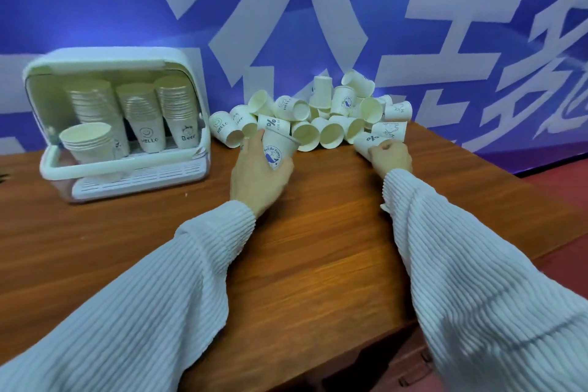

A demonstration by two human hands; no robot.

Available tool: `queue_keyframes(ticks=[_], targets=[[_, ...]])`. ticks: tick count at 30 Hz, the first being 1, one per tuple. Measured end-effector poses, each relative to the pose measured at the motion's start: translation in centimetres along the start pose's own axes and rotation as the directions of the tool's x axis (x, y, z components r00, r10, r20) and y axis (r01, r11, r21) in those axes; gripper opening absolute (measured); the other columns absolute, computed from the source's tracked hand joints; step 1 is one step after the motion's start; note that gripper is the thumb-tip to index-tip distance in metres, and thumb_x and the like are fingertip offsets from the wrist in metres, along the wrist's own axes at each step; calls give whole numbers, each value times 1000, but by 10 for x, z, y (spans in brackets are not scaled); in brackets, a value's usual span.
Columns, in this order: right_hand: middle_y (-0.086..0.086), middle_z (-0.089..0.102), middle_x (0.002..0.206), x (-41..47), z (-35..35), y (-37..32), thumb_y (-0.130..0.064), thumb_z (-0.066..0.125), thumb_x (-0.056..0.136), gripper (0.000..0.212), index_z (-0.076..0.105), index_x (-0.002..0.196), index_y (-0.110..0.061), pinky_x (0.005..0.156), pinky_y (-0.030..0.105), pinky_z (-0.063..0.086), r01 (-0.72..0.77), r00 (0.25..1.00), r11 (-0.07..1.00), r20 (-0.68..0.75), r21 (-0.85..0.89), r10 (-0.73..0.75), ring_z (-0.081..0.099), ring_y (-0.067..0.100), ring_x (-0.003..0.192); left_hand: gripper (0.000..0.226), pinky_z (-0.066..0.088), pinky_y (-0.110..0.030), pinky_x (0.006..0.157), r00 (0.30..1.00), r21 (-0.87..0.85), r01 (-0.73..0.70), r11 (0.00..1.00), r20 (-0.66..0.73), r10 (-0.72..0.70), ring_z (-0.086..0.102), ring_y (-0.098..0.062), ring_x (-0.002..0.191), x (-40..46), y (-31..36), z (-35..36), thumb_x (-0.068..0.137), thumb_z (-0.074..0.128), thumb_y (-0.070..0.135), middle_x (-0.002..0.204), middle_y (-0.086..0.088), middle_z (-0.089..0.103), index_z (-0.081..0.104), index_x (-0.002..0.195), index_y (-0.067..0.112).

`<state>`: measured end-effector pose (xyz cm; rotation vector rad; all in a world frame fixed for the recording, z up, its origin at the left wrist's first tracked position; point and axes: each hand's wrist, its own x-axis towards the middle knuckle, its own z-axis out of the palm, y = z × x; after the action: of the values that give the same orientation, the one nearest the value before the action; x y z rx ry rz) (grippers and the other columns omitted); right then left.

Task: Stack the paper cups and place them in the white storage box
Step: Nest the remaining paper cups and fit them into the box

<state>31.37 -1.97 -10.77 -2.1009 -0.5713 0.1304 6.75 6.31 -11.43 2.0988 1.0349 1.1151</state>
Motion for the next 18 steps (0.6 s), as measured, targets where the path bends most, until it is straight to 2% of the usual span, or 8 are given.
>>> queue_keyframes(ticks=[2, 5, 8, 11, 14, 18], targets=[[1, 67, 88, -3, -2, 4, -24, 61, 87, 12, 68, 94, -16, 63, 31, 39, 17, 1000, 999, -24, 36, -16, 65, 28, 86, 57, 51, -40, 85, 1000, -8, -9, 1000, -12, 9, 59, -20, 100, 1, 2, -4, 85, 67, 43, 118, 4, 51, 49, 136, 28], [-3, 66, 86, -19, -1, -2, -26, 62, 87, 11, 67, 94, -19, 69, 32, 42, 114, 993, 985, -11, 128, -114, 60, 18, 81, 55, 51, -37, 84, 999, -26, -29, 999, -25, 28, 58, -17, 100, 3, 4, -8, 86, 68, 43, 117, 4, 51, 50, 135, 26], [-7, 62, 81, -43, -2, -25, -21, 64, 86, 4, 63, 83, -19, 74, 31, 46, 280, 959, 912, -36, 301, -282, 56, 12, 76, 58, 47, -33, 88, 996, -78, -61, 995, -64, 56, 55, -15, 107, 3, 4, -21, 85, 70, 39, 124, 3, 54, 50, 137, 23], [-10, 60, 78, -68, 5, -56, -17, 65, 88, 3, 64, 85, -15, 70, 35, 51, 376, 916, 818, -39, 435, -400, 55, 7, 70, 61, 46, -32, 94, 986, -140, -71, 988, -157, 48, 54, -14, 112, 2, -2, -52, 83, 71, 36, 128, 2, 53, 48, 137, 20], [-5, 64, 81, -99, 22, -97, -16, 67, 91, 6, 66, 90, -10, 69, 35, 55, 436, 854, 726, 10, 532, -520, 64, 13, 68, 73, 46, -32, 99, 964, -154, -64, 986, -265, 21, 53, -15, 119, 0, -18, -99, 78, 69, 40, 135, -1, 53, 43, 142, 17], [-9, 71, 83, -134, 71, -150, -25, 69, 92, 7, 69, 88, -20, 80, 38, 58, 513, 763, 658, 58, 552, -643, 72, 15, 81, 65, 45, -36, 99, 896, -49, -4, 999, -443, -18, 51, -18, 120, -4, -49, -166, 81, 70, 35, 133, -1, 54, 47, 140, 21]])
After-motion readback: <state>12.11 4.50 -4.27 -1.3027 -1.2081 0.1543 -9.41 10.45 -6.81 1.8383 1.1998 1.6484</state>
